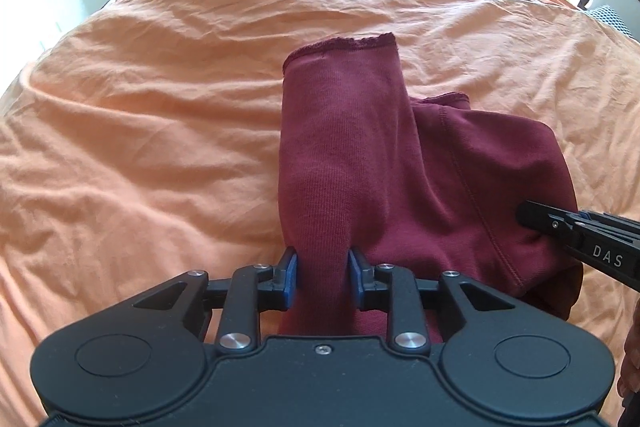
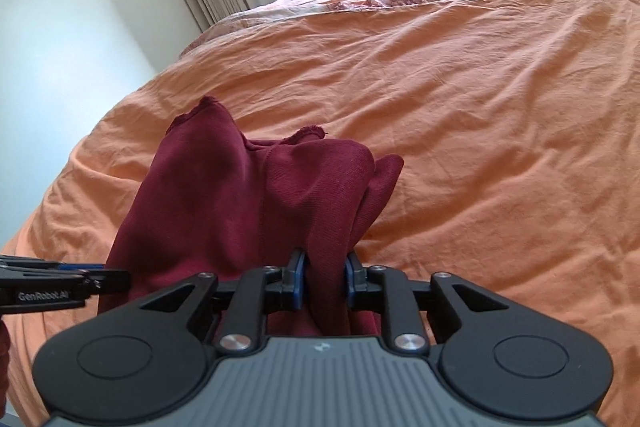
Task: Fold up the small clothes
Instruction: 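Lift the sweater end with both tools and fold it over the bundle, then lay the folded end down and open both tools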
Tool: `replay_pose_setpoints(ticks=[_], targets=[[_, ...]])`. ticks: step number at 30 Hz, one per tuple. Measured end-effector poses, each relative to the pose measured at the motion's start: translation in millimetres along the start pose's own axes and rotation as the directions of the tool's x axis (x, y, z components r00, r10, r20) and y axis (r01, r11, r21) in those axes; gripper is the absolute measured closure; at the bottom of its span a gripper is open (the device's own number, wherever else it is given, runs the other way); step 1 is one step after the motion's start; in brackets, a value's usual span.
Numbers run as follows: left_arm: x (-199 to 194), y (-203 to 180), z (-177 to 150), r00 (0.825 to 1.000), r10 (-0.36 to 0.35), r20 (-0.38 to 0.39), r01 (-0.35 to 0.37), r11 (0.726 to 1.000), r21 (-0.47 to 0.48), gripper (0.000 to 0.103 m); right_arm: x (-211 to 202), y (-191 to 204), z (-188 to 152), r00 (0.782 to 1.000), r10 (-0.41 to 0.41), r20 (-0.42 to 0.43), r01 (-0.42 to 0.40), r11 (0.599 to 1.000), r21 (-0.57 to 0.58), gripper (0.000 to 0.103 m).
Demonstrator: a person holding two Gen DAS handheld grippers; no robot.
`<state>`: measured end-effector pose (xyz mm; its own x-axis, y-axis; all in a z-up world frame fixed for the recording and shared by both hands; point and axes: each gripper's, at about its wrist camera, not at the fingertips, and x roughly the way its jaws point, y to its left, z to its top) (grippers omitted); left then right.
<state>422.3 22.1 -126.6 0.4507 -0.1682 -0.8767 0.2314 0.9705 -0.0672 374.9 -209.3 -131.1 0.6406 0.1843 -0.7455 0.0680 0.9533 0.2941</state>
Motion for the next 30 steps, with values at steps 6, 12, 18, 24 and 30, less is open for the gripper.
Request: replay_pose_setpoints(ticks=[6, 12, 18, 24, 30], targets=[[-11, -1, -5, 0.999, 0.031, 0.01, -0.031, 0.999, -0.025, 0.066, -16, 1, -2, 1.0, 0.0, 0.021, 0.0, 1.0, -0.031, 0.066], [-29, -6, -14, 0.995, 0.087, 0.038, -0.085, 0.995, -0.057, 0.049, -36, 2, -2, 0.999, 0.016, 0.045, -0.014, 0.999, -0.049, 0.052], [-48, -11, -19, 0.991, 0.109, 0.072, -0.102, 0.991, -0.088, 0.035, -61, 4, -2, 0.996, 0.017, 0.089, -0.01, 0.997, -0.082, 0.022], [-74, -14, -30, 0.981, 0.147, 0.129, -0.131, 0.983, -0.125, 0.021, -88, 4, -9, 0.99, 0.021, 0.136, -0.006, 0.994, -0.11, 0.006], [-101, -13, -47, 0.971, 0.178, 0.157, -0.146, 0.97, -0.195, 0.005, -120, 3, -17, 0.981, 0.057, 0.187, -0.033, 0.992, -0.125, 0.0]])
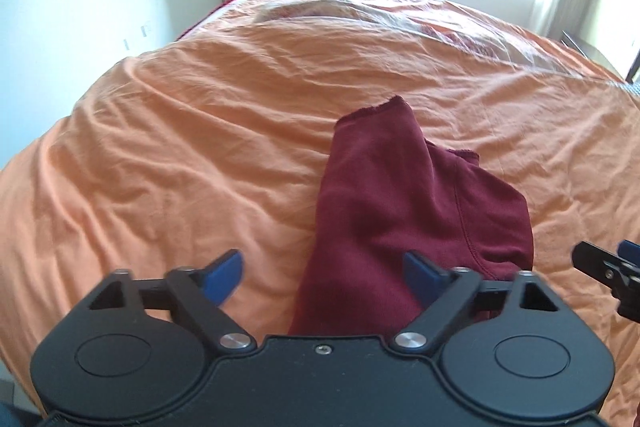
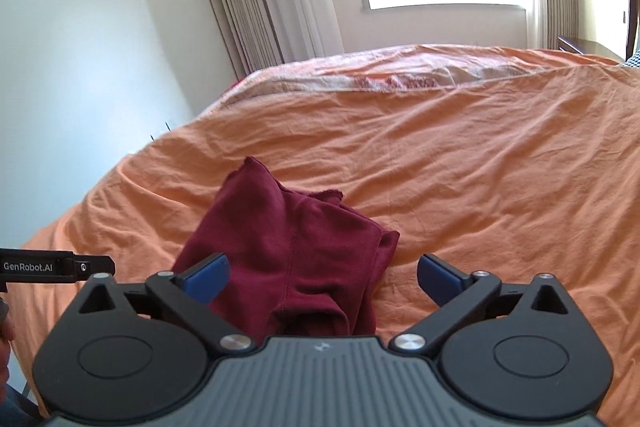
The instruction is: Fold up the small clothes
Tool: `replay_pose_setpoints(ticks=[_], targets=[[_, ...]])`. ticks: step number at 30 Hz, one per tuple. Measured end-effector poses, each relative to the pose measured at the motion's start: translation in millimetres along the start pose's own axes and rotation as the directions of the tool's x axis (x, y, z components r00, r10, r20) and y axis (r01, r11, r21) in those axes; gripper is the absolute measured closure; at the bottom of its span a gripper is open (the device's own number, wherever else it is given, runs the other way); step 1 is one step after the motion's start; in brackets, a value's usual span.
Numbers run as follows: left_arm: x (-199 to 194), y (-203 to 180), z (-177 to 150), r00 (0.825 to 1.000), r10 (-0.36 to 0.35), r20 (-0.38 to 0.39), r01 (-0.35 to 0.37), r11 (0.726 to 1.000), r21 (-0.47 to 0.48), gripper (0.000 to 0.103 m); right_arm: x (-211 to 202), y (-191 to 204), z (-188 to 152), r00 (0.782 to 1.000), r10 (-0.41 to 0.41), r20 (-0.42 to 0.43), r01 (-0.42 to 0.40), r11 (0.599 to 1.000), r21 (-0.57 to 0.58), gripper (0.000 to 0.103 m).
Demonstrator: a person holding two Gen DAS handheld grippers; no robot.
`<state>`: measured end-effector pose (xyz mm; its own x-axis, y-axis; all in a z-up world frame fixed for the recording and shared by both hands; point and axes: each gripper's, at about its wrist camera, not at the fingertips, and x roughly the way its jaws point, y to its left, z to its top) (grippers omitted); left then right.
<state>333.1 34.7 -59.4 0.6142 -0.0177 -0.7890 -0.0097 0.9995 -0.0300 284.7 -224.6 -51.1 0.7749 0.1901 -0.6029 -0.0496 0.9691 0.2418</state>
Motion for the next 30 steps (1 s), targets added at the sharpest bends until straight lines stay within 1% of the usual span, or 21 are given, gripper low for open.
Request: replay_pose_setpoints(ticks=[5, 10, 14, 19, 25, 30], targets=[[-30, 5, -16, 0.998, 0.025, 0.058, -0.023, 0.999, -0.042, 0.002, -24, 4, -8, 1.0, 0.024, 0.02, -0.023, 1.0, -0.008, 0.0], [-57, 7, -35, 0.995, 0.054, 0.082, -0.048, 0.996, -0.07, 0.002, -49, 8, -20, 0.998, 0.057, 0.027, -0.056, 0.998, -0.024, 0.0], [-81, 7, -56, 0.992, 0.079, 0.099, -0.07, 0.993, -0.093, 0.001, -69, 12, -31, 0.996, 0.083, 0.024, -0.082, 0.996, -0.046, 0.0], [-109, 5, -85, 0.988, 0.112, 0.106, -0.1, 0.989, -0.106, 0.001, -96, 19, -45, 0.995, 0.096, 0.015, -0.095, 0.993, -0.065, 0.0], [-135, 9, -119, 0.986, 0.116, 0.122, -0.098, 0.985, -0.144, 0.001, -117, 26, -67, 0.995, 0.098, -0.031, -0.101, 0.991, -0.092, 0.0], [-144, 13, -146, 0.983, 0.123, 0.134, -0.108, 0.987, -0.117, 0.001, -122, 29, -93, 0.987, 0.11, -0.115, -0.121, 0.988, -0.098, 0.0]])
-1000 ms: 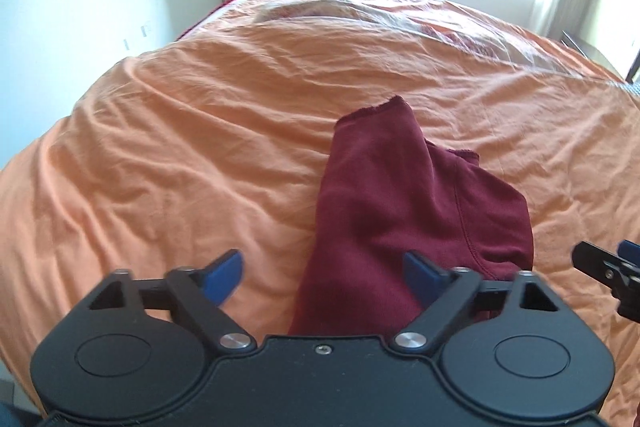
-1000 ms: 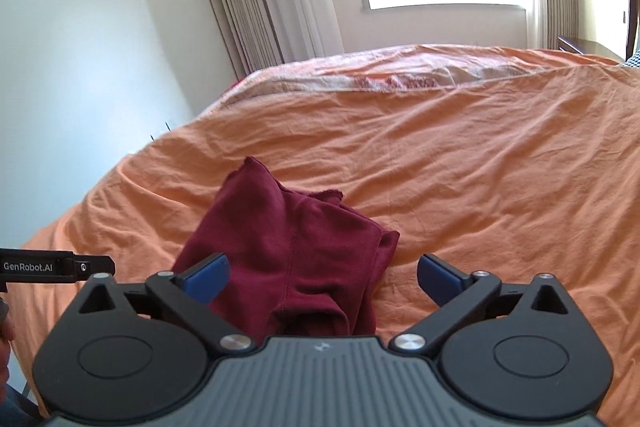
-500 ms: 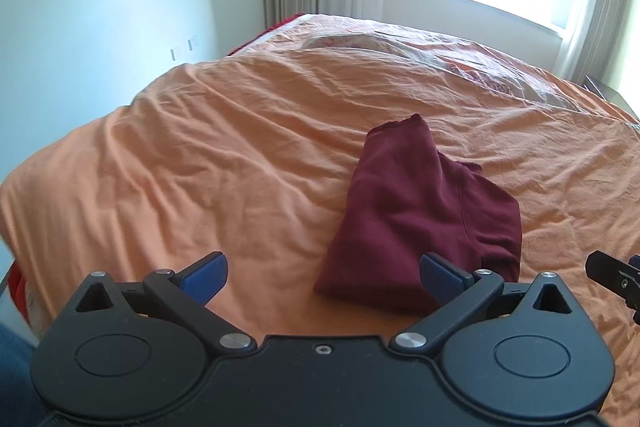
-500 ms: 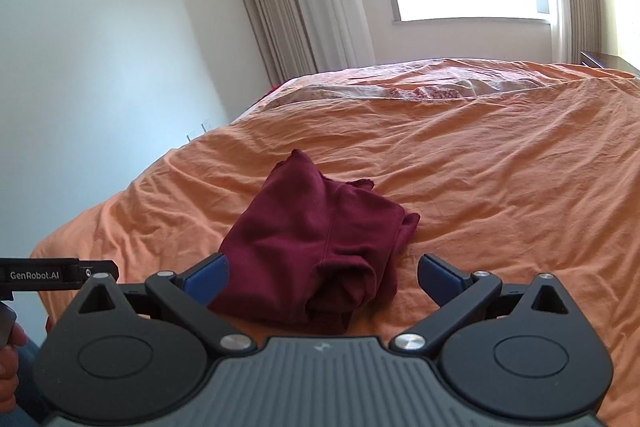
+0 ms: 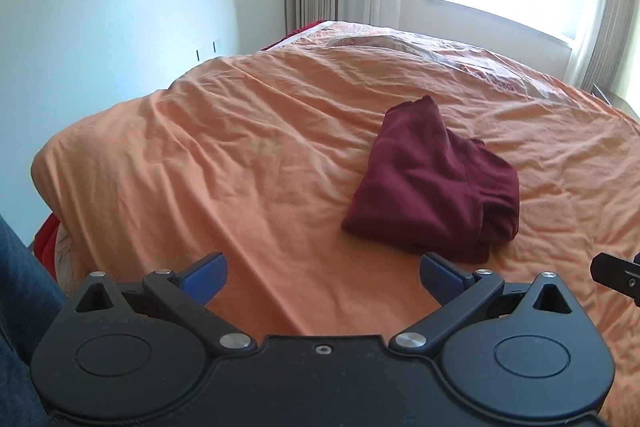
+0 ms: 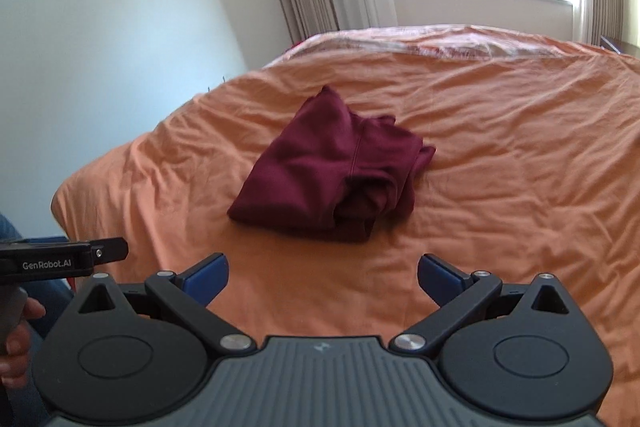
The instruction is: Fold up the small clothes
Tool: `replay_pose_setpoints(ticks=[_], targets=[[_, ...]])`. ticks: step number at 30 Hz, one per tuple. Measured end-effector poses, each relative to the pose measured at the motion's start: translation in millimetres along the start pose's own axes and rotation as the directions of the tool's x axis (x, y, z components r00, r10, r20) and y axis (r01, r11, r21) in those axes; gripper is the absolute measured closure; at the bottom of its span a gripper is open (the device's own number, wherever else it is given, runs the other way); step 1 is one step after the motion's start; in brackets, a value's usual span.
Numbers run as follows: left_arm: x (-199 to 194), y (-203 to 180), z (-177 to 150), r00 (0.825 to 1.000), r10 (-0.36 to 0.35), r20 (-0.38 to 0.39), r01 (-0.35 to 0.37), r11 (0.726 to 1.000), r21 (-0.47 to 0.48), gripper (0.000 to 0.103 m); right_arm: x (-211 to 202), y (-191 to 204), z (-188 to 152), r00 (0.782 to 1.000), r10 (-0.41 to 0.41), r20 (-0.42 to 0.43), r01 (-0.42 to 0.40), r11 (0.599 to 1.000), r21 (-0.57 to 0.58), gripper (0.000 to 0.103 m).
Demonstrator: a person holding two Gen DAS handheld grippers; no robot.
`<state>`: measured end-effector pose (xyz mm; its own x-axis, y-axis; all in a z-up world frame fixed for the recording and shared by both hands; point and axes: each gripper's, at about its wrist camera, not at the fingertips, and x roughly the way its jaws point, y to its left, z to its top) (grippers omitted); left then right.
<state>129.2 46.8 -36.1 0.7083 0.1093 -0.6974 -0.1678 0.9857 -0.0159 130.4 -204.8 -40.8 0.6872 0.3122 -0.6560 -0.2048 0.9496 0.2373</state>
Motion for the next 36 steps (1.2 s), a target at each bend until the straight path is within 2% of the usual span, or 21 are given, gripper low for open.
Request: replay_pose_setpoints(ticks=[5, 9, 36], targets=[[-1, 3, -22, 1.0, 0.013, -0.016, -0.012, 0.998, 0.068, 0.001, 0, 4, -15, 0.999, 0.005, -0.039, -0.005, 1.0, -0.004, 0.0], [0, 6, -31, 0.999, 0.017, -0.033, -0.015, 0.997, 0.074, 0.001, -2, 2, -15, 0.999, -0.002, -0.041, 0.002, 1.0, 0.004, 0.0], [-6, -4, -35, 1.0, -0.006, -0.026, 0.008, 0.997, 0.075, 0.001, -5, -2, -17, 0.999, -0.001, -0.05, 0.001, 1.0, 0.007, 0.0]])
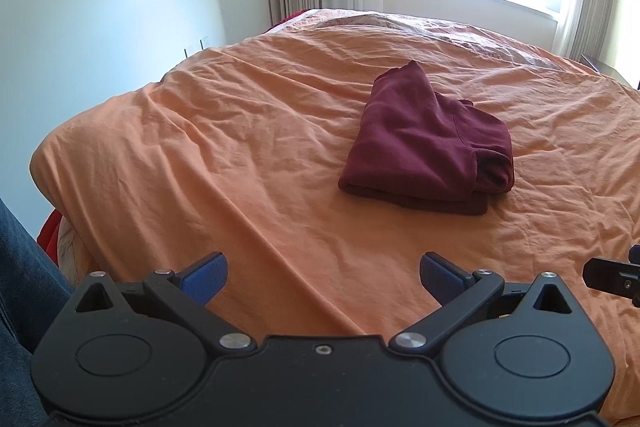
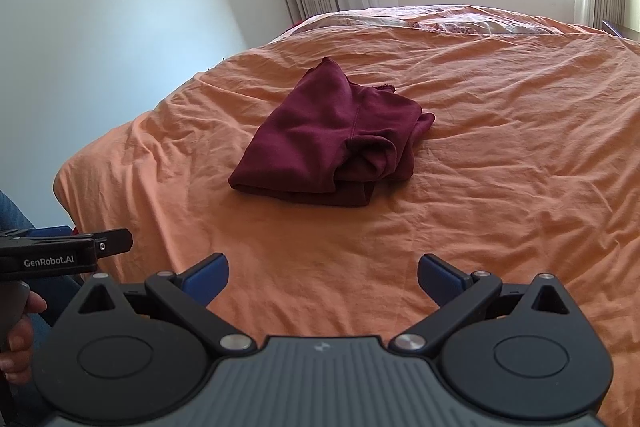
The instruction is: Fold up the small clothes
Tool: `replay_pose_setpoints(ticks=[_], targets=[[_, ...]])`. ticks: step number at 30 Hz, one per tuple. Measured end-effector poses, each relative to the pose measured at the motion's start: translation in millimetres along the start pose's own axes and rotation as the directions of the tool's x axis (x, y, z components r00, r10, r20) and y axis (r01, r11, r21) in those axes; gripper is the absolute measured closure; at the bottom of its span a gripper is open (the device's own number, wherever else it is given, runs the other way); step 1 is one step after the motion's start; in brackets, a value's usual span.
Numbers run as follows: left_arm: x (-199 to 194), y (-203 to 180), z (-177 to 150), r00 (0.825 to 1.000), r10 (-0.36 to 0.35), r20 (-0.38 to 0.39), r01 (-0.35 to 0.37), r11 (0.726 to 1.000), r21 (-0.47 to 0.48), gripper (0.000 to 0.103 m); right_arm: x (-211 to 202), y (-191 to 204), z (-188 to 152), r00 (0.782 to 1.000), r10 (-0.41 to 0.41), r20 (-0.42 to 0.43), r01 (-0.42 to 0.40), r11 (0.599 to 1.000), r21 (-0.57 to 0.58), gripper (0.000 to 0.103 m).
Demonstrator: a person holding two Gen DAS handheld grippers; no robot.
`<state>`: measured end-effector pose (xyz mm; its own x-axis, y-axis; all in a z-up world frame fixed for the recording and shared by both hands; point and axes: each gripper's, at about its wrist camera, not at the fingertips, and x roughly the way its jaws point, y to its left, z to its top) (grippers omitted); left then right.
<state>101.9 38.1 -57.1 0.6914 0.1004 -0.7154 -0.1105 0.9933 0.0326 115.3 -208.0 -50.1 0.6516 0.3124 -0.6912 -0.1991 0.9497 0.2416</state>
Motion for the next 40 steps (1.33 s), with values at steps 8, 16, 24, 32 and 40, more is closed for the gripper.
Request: replay_pose_setpoints(ticks=[8, 16, 24, 32, 40], targets=[[-1, -1, -1, 1.0, 0.0, 0.002, 0.0, 1.0, 0.003, 0.001, -1, 0, 0, 1.0, 0.002, -0.002, -0.002, 1.0, 0.002, 0.0], [-3, -2, -1, 1.0, -0.013, -0.003, 0.013, 1.0, -0.015, 0.001, 0, 1, -2, 1.0, 0.005, -0.009, -0.005, 1.0, 0.0, 0.0], [-1, 0, -1, 0.999, -0.03, -0.019, 0.028, 0.996, -0.079, 0.001, 0, 1, -2, 1.0, 0.011, -0.006, -0.011, 1.0, -0.002, 0.0], [9, 9, -7, 0.996, -0.059, -0.065, 0.047, 0.985, -0.165, 0.001, 0, -1, -3, 1.0, 0.024, -0.005, -0.024, 1.0, -0.002, 0.0], [13, 9, -7, 0.996, -0.043, -0.08, 0.03, 0.987, -0.155, 0.001, 2, -4, -3, 0.999, 0.03, -0.012, -0.03, 1.0, 0.01, 0.0]])
